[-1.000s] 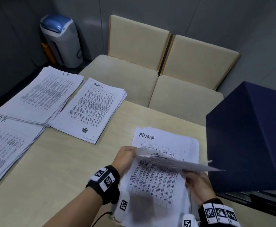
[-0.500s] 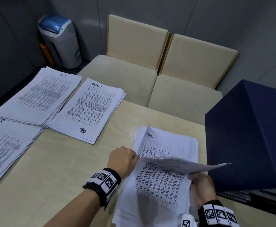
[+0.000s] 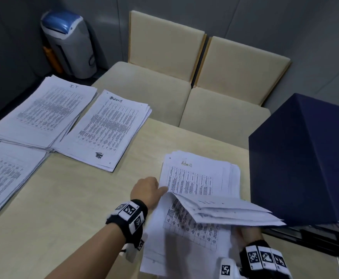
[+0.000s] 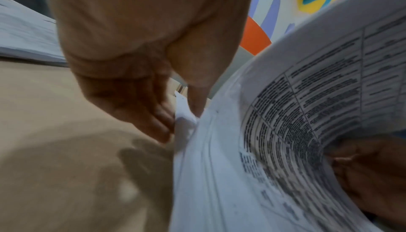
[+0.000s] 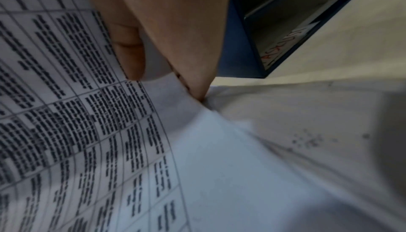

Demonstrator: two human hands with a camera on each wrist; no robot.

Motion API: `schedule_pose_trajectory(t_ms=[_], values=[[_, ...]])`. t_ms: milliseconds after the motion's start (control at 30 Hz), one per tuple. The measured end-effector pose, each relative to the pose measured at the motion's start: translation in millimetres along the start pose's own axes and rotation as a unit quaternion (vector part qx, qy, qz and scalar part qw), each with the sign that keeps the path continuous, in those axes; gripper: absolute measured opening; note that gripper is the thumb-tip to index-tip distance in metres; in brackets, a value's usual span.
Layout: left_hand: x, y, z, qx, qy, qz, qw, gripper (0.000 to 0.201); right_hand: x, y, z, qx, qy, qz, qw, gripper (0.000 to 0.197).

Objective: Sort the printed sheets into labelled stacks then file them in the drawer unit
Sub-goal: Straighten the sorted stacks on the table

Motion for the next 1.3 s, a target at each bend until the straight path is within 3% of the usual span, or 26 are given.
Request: schedule_pose_trajectory(t_ms=[100, 200, 267, 333, 433, 500, 567, 667, 733, 800, 933, 1033, 1100, 1167, 1300], values=[[16, 4, 2, -0.003, -0.069, 0.061, 0.996, 0.044, -5, -2, 9, -0.028, -0.063, -0.034, 0.997, 0.007], [29, 10, 1, -0.004, -0.058, 0.156, 0.986, 0.042, -7, -2, 8, 0.001, -0.047, -0.024, 0.999, 0.013], [37, 12, -1, -0.013, -0.025, 0.227, 0.973, 0.038, -4, -3, 8, -0.028, -0.085, 0.005, 0.996, 0.024], [39, 14, -5, -0.001, 0.034, 0.262, 0.964, 0.038, -7, -3, 8, -0.032, -0.078, 0.007, 0.996, 0.020], [37, 15, -7, -0.011, 0.171, 0.256, 0.951, 0.030, -16, -1, 12, -0.029, -0.071, -0.022, 0.997, 0.022], [37, 14, -4, -0.051, 0.239, 0.242, 0.939, 0.024, -20, 5, 17, -0.056, -0.081, -0.035, 0.995, 0.023], [38, 15, 0, -0.094, 0.289, 0.216, 0.928, 0.034, -16, 5, 13, -0.041, -0.065, -0.036, 0.996, 0.025], [35, 16, 9, -0.134, 0.372, 0.150, 0.906, 0.047, -16, 2, 1, 0.036, -0.031, -0.042, 0.998, 0.022], [38, 19, 12, -0.142, 0.374, 0.147, 0.904, 0.048, -28, 1, 7, 0.022, -0.037, -0.059, 0.997, 0.026], [52, 20, 4, -0.104, 0.353, 0.180, 0.912, 0.035, -47, 3, 22, -0.027, -0.044, -0.081, 0.995, 0.037], [89, 28, -45, 0.032, 0.412, 0.217, 0.885, 0.009, -114, 36, 61, -0.061, 0.041, -0.218, 0.973, 0.023], [112, 45, -88, 0.098, 0.456, 0.246, 0.850, 0.018, -155, 66, 84, -0.066, 0.020, -0.330, 0.942, 0.022], [115, 51, -101, 0.132, 0.454, 0.276, 0.837, 0.016, -159, 77, 92, -0.048, -0.003, -0.365, 0.930, 0.022], [100, 45, -92, 0.125, 0.432, 0.248, 0.858, 0.015, -141, 73, 96, -0.025, 0.021, -0.357, 0.933, 0.021], [43, 28, -56, 0.086, 0.324, 0.144, 0.931, 0.016, -81, 47, 109, -0.016, 0.175, -0.281, 0.943, 0.007]])
Point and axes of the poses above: each hand's wrist, its own y-axis away from the middle knuckle, its own z-axis out of the palm, x = y × z, the point moved 6 cm from there along -y, towards the middle knuckle, and after that the axes turned 6 degrees about -x, right-handed, at the moved point
